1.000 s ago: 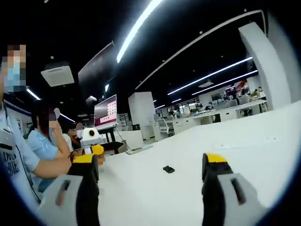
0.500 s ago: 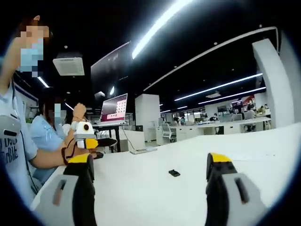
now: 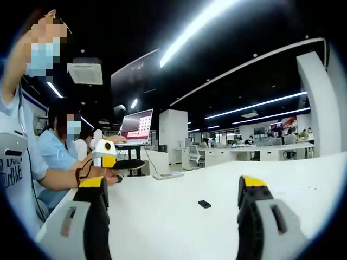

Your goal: Snap the two parts of the plastic buckle together until the buckle closes and remains connected.

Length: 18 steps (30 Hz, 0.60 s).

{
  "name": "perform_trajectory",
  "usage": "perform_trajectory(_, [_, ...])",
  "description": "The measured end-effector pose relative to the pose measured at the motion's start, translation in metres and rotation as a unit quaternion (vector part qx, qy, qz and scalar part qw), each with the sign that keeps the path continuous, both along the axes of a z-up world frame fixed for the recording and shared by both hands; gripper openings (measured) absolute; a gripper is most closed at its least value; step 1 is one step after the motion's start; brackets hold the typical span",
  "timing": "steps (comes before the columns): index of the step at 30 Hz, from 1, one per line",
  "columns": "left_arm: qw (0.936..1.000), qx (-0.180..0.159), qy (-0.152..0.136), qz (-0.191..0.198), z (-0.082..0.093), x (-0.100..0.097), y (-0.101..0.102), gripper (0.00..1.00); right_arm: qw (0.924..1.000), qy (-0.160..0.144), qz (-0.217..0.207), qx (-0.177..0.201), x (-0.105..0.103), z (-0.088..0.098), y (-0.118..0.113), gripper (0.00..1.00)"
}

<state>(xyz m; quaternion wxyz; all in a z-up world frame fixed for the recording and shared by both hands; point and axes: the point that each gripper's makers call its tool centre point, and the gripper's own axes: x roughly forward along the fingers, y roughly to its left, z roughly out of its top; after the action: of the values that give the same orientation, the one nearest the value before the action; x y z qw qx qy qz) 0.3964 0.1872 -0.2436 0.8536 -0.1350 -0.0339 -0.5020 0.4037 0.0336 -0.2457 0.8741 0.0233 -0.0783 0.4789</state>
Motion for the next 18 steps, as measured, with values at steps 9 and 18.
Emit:
perform_trajectory(9, [0.9986, 0.006, -0.045, -0.025, 0.003, -0.006, -0.009, 0.79, 0.9982, 0.022, 0.04, 0.04, -0.008, 0.007, 0.005, 1.0])
perform_trajectory(18, [0.999, -0.016, -0.041, 0.003, -0.003, 0.003, 0.001, 1.0, 0.9961, 0.036, 0.06, 0.054, -0.011, 0.005, 0.01, 1.0])
